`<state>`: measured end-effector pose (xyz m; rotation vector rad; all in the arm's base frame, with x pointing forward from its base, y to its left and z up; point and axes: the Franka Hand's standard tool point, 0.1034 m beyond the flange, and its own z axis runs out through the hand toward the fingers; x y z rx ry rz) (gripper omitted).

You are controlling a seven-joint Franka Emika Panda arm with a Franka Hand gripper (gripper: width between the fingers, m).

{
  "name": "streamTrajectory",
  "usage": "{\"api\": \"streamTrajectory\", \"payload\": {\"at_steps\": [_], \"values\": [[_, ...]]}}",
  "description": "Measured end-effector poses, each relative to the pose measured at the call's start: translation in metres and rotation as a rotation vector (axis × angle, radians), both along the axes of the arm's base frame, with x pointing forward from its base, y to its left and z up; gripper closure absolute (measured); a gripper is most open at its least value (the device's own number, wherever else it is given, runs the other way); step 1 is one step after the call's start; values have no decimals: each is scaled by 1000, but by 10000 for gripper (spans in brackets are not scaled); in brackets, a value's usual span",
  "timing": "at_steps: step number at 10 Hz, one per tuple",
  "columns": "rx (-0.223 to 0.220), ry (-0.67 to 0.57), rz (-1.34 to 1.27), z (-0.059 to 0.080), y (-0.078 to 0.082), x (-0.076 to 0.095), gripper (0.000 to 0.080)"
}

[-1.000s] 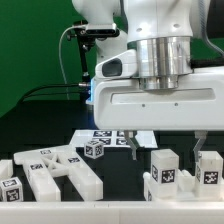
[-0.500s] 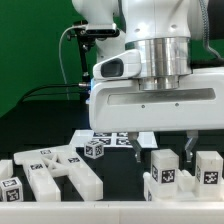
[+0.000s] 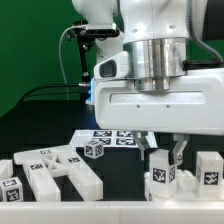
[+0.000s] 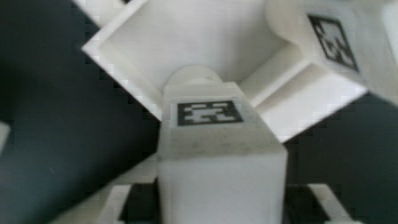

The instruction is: Assemble chair

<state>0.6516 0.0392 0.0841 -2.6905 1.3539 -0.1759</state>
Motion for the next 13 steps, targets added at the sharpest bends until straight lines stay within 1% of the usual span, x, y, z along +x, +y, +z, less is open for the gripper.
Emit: {"api": "streamTrajectory", "payload": {"at_steps": [2,3,4,5,6,7,8,9,10,11,12,13], "values": [[79,34,-382,-1,-1,-2,518],[125,55,-519,-1,-2,-2,517],[146,62,-611,-1,-3,-3,517],[146,64,-620,-2,-3,-3,517],[137,60,-566,-2,-3,-3,402],[97,50,-404,-2,1,-4,267],[63,37,-214,-3,6,-4,267],[14,8,56,-4,11,-4,171],[13,8,68,-4,9,-4,156],[0,5,126,-4,8,-4,156],[-25,-3,256,-4,7,-4,151],[-93,-15,549,-3,7,-3,150]]}}
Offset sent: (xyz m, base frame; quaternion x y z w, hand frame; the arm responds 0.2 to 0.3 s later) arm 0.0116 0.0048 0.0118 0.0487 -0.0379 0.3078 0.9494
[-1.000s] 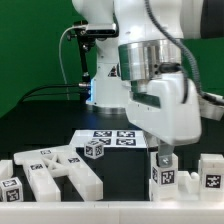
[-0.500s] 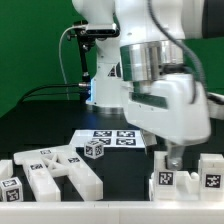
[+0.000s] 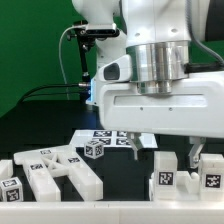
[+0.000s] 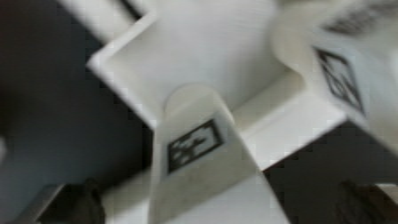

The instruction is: Assemble chair

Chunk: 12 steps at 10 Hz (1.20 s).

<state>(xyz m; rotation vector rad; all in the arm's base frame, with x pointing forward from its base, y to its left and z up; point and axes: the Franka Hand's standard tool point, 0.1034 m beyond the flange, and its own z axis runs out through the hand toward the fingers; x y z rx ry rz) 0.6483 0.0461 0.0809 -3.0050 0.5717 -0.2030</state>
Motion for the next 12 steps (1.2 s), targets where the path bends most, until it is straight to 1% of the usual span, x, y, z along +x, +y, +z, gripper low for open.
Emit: {"api": "streamTrajectory", "payload": {"at_steps": [1,2,3,4,5,6,7,9,10,11,12], "values": [[-2,-2,34,0,1,0,150],[4,1,-9,0,0,0,150],[5,1,-14,0,0,0,231],[5,1,-16,0,0,0,433],[24,8,-140,-1,0,0,516],[29,9,-170,-1,0,0,516],[45,15,-280,-1,0,0,515],[100,37,-754,0,2,0,515],[156,58,-991,-1,6,-1,515],[196,72,-1105,0,5,0,515],[217,80,-1157,0,4,0,515]]}}
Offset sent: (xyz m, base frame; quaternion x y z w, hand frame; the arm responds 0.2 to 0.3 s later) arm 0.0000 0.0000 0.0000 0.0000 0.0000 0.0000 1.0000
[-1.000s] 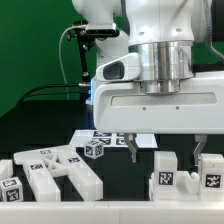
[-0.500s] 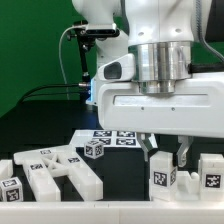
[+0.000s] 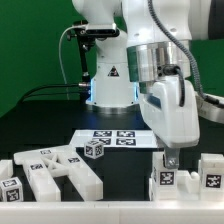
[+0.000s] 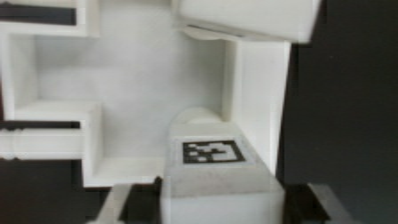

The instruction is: Assemble chair

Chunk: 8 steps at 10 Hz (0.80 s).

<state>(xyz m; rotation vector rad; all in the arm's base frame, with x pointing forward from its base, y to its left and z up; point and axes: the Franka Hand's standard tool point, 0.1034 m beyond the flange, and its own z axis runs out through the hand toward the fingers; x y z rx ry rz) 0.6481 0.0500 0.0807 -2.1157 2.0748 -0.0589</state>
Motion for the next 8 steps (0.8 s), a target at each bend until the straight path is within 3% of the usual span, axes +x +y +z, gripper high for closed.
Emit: {"api": "streamTrajectory", "payload": {"at_steps": [3,4,5,6,8], "values": [[-2,0,-1,-1,1,0,515],[-25,8,106,-2,2,-3,321],[-75,-2,391,0,2,-2,208],[-112,-13,596,0,3,-2,208],[-130,-24,709,0,1,-2,153]]}}
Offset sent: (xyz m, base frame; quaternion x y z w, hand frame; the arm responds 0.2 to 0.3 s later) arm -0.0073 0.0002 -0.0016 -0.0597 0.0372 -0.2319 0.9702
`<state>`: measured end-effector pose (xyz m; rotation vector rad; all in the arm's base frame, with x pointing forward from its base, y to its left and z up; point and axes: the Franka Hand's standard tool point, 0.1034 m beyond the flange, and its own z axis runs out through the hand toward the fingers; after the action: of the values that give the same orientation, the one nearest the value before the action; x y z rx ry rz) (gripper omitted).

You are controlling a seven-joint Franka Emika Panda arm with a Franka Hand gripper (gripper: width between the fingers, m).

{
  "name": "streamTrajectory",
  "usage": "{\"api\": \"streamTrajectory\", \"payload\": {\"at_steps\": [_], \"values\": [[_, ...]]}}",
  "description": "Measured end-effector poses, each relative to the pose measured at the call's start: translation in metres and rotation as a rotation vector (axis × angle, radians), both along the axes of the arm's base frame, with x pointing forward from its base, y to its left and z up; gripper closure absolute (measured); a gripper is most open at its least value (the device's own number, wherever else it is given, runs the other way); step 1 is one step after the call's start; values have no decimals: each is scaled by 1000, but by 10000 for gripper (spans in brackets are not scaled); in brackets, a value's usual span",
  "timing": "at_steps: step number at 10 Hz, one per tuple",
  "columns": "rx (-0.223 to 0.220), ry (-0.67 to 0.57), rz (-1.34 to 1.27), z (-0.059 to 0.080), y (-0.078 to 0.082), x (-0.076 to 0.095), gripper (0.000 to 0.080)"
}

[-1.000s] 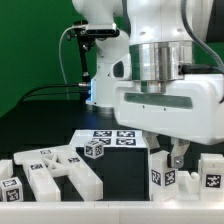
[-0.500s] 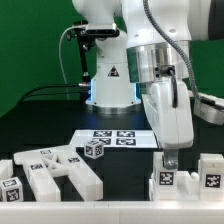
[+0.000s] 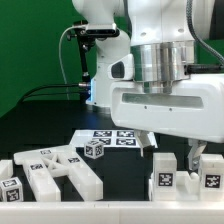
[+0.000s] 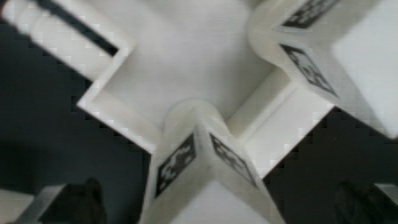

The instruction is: Assemble chair

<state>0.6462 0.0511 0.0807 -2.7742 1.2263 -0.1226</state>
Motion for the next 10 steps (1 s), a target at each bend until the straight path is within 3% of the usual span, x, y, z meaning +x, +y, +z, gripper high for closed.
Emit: {"api": "streamTrajectory", "payload": {"at_steps": [1,3,4,5,7,8,9,10], "values": [[-10,-5,75,0,0,0,153],[-88,-53,418,0,-6,4,151],[-110,-76,471,-1,-5,4,151],[-98,-70,425,-2,-4,3,151],[-93,-69,389,-2,-5,3,429],[-81,-65,308,-2,-5,3,429],[-73,-63,250,-2,-5,3,517],[-63,-60,184,-2,-6,3,517]]}}
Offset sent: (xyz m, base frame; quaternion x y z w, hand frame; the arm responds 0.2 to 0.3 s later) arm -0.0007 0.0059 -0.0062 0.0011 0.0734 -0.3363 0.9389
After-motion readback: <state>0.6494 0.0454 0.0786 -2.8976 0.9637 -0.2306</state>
